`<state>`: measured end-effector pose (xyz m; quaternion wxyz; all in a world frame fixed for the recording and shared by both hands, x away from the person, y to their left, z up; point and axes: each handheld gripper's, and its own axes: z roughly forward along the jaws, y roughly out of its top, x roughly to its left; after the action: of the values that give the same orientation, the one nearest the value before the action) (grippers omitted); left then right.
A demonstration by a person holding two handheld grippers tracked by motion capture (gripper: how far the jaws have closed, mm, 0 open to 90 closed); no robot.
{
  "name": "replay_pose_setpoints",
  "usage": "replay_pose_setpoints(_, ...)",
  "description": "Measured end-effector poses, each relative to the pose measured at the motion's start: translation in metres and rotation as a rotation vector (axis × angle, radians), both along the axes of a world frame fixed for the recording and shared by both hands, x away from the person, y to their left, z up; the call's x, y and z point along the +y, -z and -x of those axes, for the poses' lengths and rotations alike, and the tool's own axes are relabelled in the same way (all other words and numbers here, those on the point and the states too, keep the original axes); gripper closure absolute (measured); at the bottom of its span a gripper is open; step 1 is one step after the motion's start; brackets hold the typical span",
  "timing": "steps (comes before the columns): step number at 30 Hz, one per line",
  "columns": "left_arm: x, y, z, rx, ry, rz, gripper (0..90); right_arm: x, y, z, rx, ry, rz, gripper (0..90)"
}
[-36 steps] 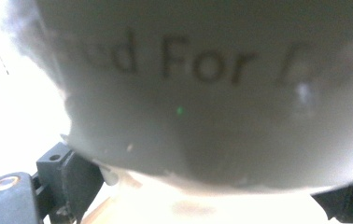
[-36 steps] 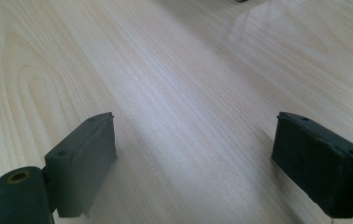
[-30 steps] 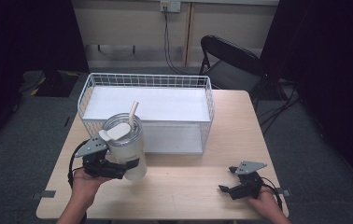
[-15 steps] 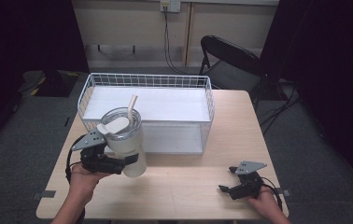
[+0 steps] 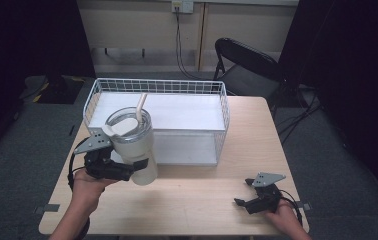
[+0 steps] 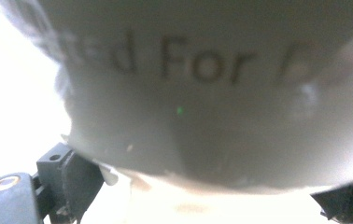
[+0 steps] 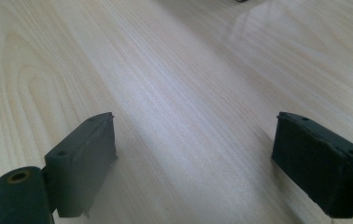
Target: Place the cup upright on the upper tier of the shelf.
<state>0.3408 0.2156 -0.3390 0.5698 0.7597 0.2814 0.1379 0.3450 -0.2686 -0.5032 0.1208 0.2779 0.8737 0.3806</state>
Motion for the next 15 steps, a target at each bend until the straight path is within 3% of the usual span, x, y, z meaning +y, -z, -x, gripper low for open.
replay_pose_setpoints(15,0.001,-0.024,-0.002,-0.012,0.000,0.001,9.8,0.000,0.000,0.000,0.000,0.000,0.000,13.0)
